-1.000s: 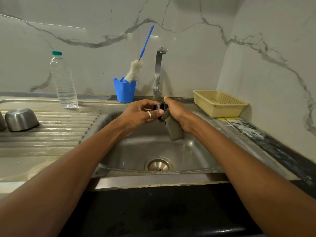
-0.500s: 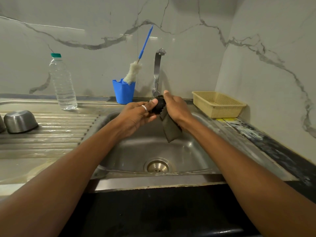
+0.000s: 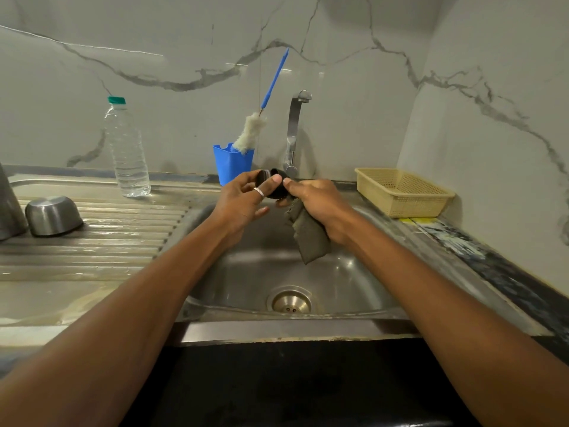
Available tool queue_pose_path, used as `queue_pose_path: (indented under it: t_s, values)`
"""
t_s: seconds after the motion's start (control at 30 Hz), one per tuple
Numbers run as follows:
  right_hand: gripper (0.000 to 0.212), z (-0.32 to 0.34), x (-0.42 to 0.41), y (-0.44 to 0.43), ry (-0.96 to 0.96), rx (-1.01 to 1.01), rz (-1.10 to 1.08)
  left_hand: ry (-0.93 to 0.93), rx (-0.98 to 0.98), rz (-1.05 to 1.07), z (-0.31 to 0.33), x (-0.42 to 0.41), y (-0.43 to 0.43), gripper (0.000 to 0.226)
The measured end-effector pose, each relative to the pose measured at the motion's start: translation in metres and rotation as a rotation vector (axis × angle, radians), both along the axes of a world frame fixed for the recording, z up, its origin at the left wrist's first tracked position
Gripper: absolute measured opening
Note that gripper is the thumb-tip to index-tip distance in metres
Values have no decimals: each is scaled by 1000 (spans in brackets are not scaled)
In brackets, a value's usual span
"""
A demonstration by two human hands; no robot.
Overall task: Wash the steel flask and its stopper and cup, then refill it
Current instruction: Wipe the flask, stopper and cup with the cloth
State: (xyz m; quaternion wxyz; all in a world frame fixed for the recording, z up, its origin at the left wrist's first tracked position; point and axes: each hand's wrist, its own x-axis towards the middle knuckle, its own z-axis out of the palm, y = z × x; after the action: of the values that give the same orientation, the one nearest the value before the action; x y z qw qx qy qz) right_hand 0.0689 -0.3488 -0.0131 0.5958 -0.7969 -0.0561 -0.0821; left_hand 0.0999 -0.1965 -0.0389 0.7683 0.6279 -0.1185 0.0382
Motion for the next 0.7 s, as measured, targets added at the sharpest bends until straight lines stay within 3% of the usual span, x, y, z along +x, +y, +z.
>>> queue_pose_path:
  t_s: [0.17, 0.23, 0.4, 0.5, 0.6, 0.7]
  values:
    - [26, -2, -2, -3, 39, 11, 15, 5, -156, -80, 0, 4, 1, 37]
    - [27, -2, 2, -6, -8, -85, -49, -15, -109, -32, -1, 6, 1, 41]
    - [53, 9, -1, -9, -182, -350, -257, -53, 46, 18, -5, 7, 0, 49]
    - [45, 10, -1, -6, -284, -417, -240, -125, 128, 6, -7, 7, -2, 42]
    - [22, 1, 5, -4, -450, -566, -225, -214, 240, -15, -11, 9, -4, 35]
    - [27, -5, 9, -4, -524, -644, -227, -267, 334, -17, -13, 13, -1, 34]
